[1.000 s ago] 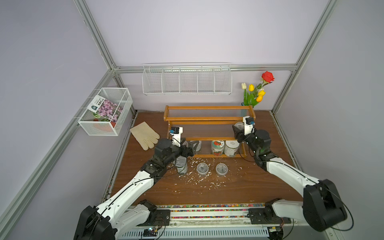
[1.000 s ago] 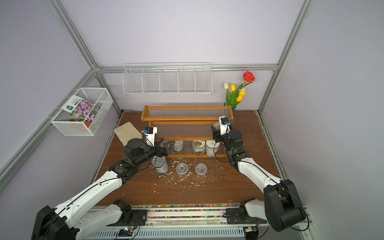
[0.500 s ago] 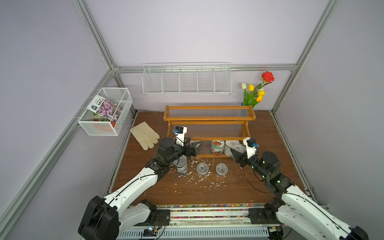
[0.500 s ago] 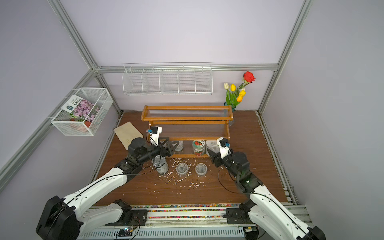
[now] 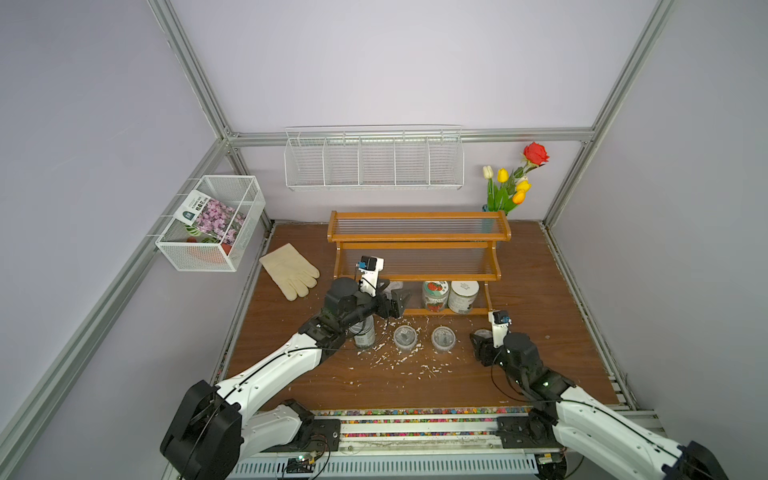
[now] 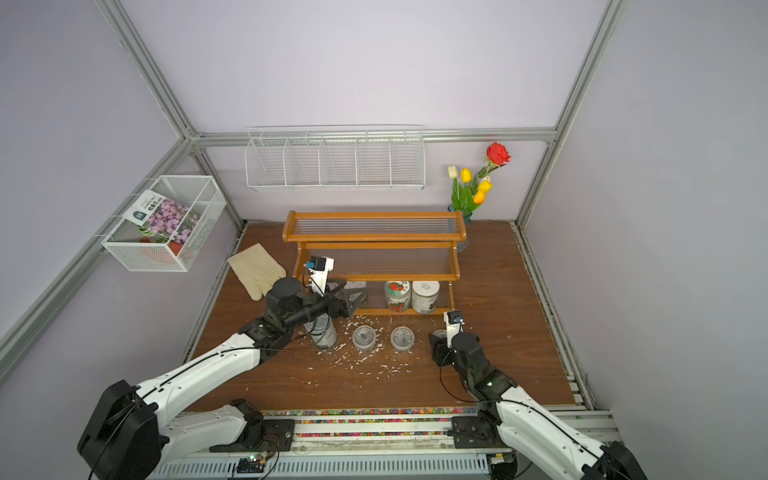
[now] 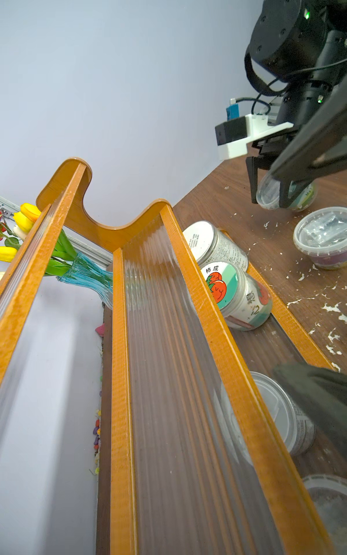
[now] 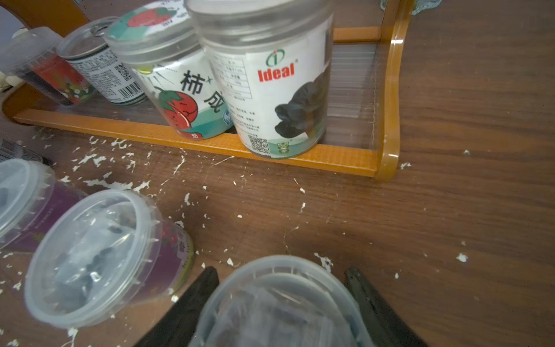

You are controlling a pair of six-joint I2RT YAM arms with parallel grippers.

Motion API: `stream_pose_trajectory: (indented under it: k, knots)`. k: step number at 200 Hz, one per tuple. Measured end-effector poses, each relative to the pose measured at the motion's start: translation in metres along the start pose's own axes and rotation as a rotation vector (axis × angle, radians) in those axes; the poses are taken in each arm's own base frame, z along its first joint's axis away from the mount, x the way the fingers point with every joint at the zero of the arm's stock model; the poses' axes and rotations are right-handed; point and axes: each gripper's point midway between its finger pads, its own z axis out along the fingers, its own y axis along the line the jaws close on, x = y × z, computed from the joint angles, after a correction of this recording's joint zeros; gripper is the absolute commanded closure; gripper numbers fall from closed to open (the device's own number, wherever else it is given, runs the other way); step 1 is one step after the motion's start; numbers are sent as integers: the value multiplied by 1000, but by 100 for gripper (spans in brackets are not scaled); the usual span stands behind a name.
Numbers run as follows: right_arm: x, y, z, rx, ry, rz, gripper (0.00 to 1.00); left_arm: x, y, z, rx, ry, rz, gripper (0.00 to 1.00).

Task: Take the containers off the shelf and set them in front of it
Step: Place the container at the center of the board.

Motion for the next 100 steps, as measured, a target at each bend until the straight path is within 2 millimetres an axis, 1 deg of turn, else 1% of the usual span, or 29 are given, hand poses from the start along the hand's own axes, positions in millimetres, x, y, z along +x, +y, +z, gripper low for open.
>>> stream_pose_trajectory:
  k: [26, 70, 100]
  knots:
    - [0, 1, 6, 18, -6, 14, 41, 1, 2, 0, -10, 1, 6, 3]
    - [-12, -1, 11, 55, -65, 25, 33, 4, 4, -1, -19, 18, 16, 2]
    - [-9, -5, 17, 80, -56, 18, 25, 7, 6, -1, -30, 29, 23, 2]
